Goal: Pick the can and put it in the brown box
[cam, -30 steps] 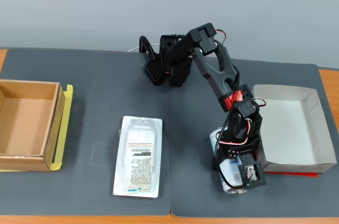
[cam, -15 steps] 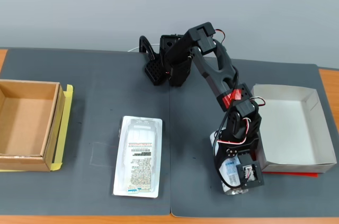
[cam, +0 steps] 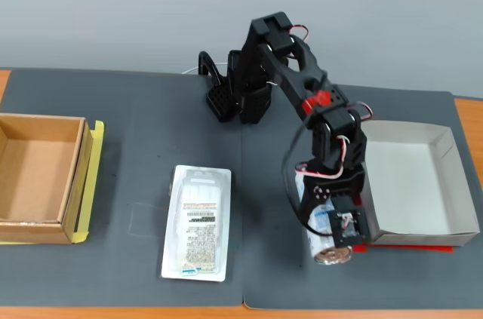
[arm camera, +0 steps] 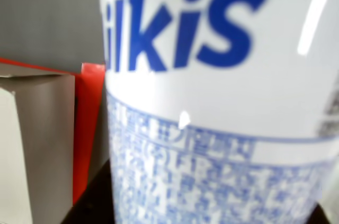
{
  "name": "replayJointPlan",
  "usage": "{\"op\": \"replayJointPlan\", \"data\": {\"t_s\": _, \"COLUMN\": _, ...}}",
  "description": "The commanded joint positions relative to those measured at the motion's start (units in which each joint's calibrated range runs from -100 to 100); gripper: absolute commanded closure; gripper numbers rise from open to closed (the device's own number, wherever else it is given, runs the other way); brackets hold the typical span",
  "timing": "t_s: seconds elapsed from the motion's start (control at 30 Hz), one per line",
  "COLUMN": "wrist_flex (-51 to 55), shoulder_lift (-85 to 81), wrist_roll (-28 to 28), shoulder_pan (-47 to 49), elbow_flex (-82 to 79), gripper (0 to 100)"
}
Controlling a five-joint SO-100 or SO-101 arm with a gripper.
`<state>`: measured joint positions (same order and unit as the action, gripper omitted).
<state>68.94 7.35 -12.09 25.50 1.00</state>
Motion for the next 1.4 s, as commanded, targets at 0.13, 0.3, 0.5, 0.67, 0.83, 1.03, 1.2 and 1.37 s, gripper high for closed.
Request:
{"op": "replayJointPlan", "data": {"t_s": 0.13, "wrist_flex": 2.0, "shoulder_lift": -14.85, "wrist_roll": 8.34, "shoulder_pan": -8.03, "elbow_flex": 1.9, "gripper": 84}}
{"op": "replayJointPlan", "data": {"t_s": 0.3, "wrist_flex": 9.03, "shoulder_lift": -21.54, "wrist_roll": 15.32, "shoulder_pan": -14.94, "elbow_flex": 4.89, "gripper": 83}}
{"op": "replayJointPlan", "data": {"t_s": 0.5, "wrist_flex": 15.27, "shoulder_lift": -24.42, "wrist_roll": 21.83, "shoulder_pan": -25.09, "elbow_flex": 11.49, "gripper": 83}}
{"op": "replayJointPlan", "data": {"t_s": 0.67, "wrist_flex": 15.1, "shoulder_lift": -24.17, "wrist_roll": 28.97, "shoulder_pan": -36.38, "elbow_flex": 17.01, "gripper": 83}}
{"op": "replayJointPlan", "data": {"t_s": 0.83, "wrist_flex": 14.58, "shoulder_lift": -24.0, "wrist_roll": 35.95, "shoulder_pan": -48.16, "elbow_flex": 18.28, "gripper": 83}}
{"op": "replayJointPlan", "data": {"t_s": 1.03, "wrist_flex": 3.04, "shoulder_lift": -18.83, "wrist_roll": 42.31, "shoulder_pan": -59.13, "elbow_flex": 18.28, "gripper": 83}}
{"op": "replayJointPlan", "data": {"t_s": 1.2, "wrist_flex": -8.06, "shoulder_lift": -13.16, "wrist_roll": 42.94, "shoulder_pan": -64.57, "elbow_flex": 18.28, "gripper": 83}}
{"op": "replayJointPlan", "data": {"t_s": 1.37, "wrist_flex": -10.49, "shoulder_lift": -6.04, "wrist_roll": 42.68, "shoulder_pan": -67.82, "elbow_flex": 24.61, "gripper": 83}}
